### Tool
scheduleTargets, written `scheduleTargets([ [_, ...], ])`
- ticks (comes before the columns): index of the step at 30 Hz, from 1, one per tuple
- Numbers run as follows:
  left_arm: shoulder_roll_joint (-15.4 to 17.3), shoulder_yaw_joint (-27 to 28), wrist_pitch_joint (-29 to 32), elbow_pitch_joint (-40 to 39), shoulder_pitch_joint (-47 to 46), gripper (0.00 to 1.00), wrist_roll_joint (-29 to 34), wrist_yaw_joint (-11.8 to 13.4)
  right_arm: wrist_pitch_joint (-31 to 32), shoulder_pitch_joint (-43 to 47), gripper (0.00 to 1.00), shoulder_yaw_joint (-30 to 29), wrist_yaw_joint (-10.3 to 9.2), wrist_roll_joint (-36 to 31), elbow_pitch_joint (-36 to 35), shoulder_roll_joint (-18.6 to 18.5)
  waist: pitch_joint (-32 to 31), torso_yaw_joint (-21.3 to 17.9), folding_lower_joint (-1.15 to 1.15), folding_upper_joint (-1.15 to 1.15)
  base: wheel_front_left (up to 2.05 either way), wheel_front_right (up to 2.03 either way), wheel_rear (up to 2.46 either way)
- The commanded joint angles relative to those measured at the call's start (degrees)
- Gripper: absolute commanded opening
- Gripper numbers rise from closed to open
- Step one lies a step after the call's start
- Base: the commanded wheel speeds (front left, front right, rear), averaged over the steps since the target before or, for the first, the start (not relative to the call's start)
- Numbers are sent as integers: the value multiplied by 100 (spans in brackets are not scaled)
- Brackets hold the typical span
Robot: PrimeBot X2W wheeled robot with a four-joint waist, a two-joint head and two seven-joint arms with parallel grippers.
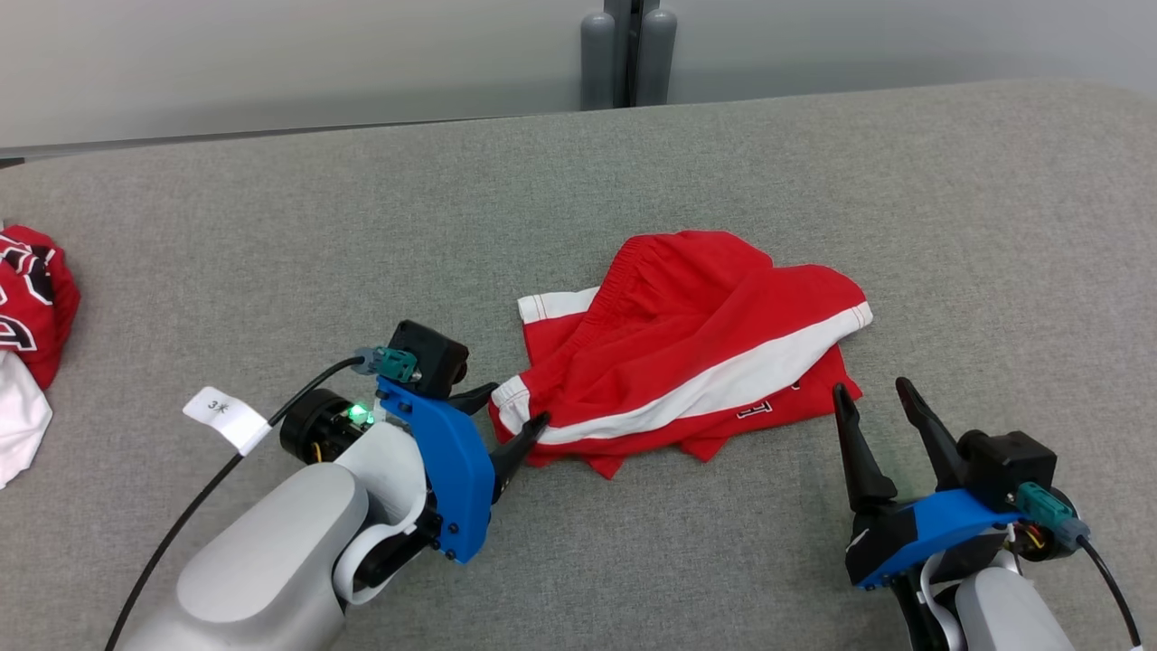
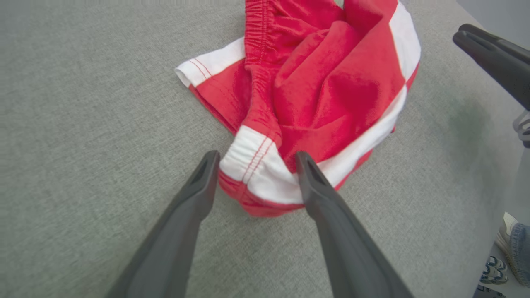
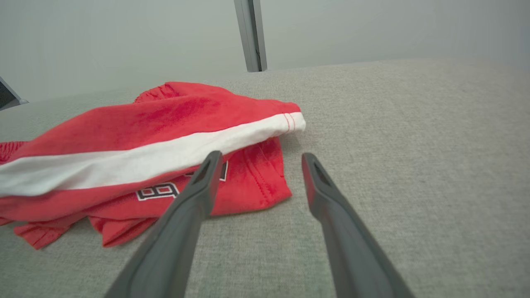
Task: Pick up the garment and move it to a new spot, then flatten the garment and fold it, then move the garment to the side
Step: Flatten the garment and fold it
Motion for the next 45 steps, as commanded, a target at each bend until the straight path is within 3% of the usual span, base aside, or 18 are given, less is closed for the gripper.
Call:
scheduleTargets([
  [1, 36, -52, -63, -4, -144, 100, -44, -9, -8, -54, 100, -15, 0, 6, -33, -8, 3, 1, -1, 0, 0, 0, 0],
  [2, 44, -103, -115, -17, -161, 100, -95, -9, -13, -56, 100, -23, 0, 8, -33, -8, 5, 2, -1, 0, 0, 0, 0],
  [5, 95, -276, -291, -46, -248, 84, -207, -9, -28, -59, 100, -35, 0, 11, -28, -8, 8, 9, -1, 0, 0, 0, 0],
  [7, 104, -383, -405, -11, -288, 79, -265, -9, -28, -60, 100, -35, 0, 13, -17, -8, 10, 12, -1, 0, 0, 0, 0],
  [9, 91, -494, -484, 42, -308, 53, -331, -9, -28, -64, 100, -35, 0, 16, -8, -8, 14, 14, -1, 0, 0, 0, 0],
  [10, 91, -541, -511, 71, -328, 48, -371, -9, -27, -69, 100, -33, 0, 18, -5, -8, 17, 13, -1, 0, 0, 0, 0],
  [14, 129, -776, -612, 188, -422, 38, -462, -9, -10, -121, 100, -42, 0, 4, 0, -8, 33, 2, -1, 0, 0, 0, 0],
  [22, 121, -779, -1243, 370, -480, 9, -603, -9, 54, -293, 100, -449, 0, -331, -49, -9, 66, 29, -1, 0, 0, 0, 0],
  [23, 112, -761, -1333, 385, -441, 2, -631, -9, 99, -331, 100, -536, 0, -399, -35, -8, 71, 38, -1, 0, 0, 0, 0],
  [28, 32, -646, -1797, 463, -301, 0, -690, -9, 367, -649, 100, -878, 0, -742, 301, -159, 123, 130, -1, 0, 0, 0, 0],
  [32, -125, -574, -2123, 506, -225, 0, -695, 26, 542, -969, 100, -828, 0, -839, 767, -312, 151, 221, -1, 0, 0, 0, 0],
  [45, -375, -592, -2449, 680, -185, 0, -688, 44, 596, -1693, 100, -69, 0, 182, 1820, -526, 150, 385, -1, 0, 0, 0, 0],
])
